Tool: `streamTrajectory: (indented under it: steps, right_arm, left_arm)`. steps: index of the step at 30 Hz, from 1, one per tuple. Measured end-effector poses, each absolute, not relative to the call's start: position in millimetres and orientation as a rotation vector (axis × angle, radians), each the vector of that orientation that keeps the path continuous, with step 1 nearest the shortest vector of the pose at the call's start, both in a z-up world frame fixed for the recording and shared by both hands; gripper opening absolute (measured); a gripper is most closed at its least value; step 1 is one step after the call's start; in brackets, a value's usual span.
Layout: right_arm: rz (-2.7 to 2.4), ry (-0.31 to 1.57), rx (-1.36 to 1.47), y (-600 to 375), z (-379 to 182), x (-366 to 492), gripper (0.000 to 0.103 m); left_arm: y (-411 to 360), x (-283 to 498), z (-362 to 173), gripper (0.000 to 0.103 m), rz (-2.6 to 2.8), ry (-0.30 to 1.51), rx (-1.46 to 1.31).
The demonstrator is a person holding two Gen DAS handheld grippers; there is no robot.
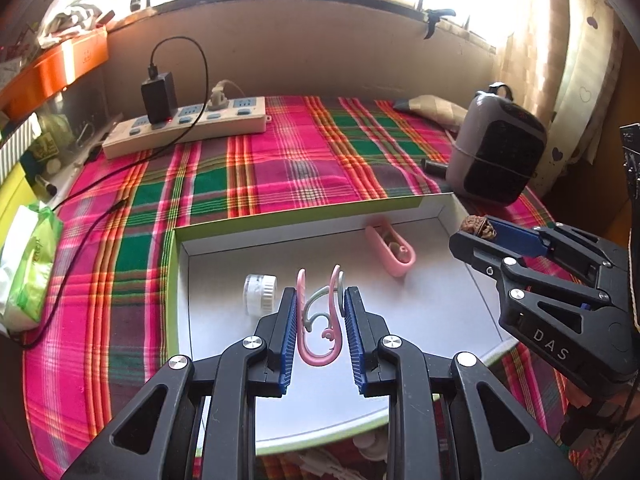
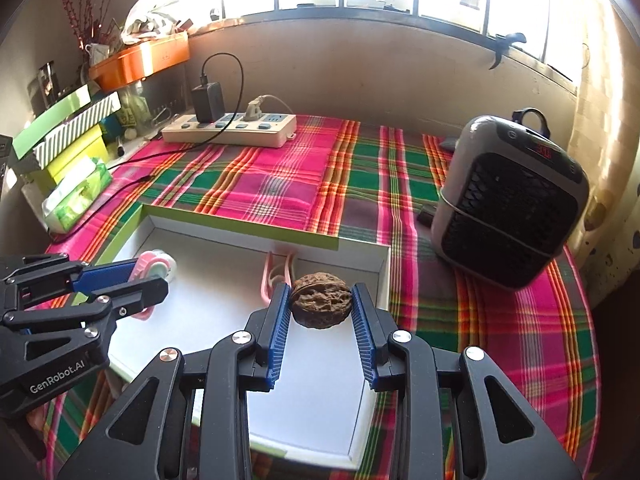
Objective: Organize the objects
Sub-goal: 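Carry the walnut with the right tool while the left tool carries the ear hook into the box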
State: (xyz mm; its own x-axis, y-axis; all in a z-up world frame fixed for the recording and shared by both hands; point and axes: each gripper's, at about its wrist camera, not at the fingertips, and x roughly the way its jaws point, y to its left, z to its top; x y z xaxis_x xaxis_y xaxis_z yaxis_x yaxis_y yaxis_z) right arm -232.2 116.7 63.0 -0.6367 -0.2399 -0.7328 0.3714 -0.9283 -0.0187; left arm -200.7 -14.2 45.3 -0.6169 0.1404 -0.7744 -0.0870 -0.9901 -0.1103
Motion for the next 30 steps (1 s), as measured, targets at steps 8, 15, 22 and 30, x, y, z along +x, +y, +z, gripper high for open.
streamTrajectory:
  steps: [8, 15, 22, 30]
  right_arm:
    - [-2.544, 0.286, 1.142, 107, 51, -251, 0.032]
    - [-2.54, 0.309, 1.171, 104, 41, -262, 0.032]
    - [-2.532, 0.319, 1.201, 102, 33, -269, 0.032]
    - [-2.524, 0.321, 1.215, 101, 29, -271, 0.032]
  left_arm:
    - [-9, -221, 39, 0.021, 2.699, -0.05, -1.33]
    - [-9, -235, 29, 0.021, 2.692, -0.047, -1.372]
    - [-6, -241, 26, 0.021, 2.688, -0.021, -1.38]
    - [-3, -244, 24, 0.021, 2.698, 0.01, -1.379]
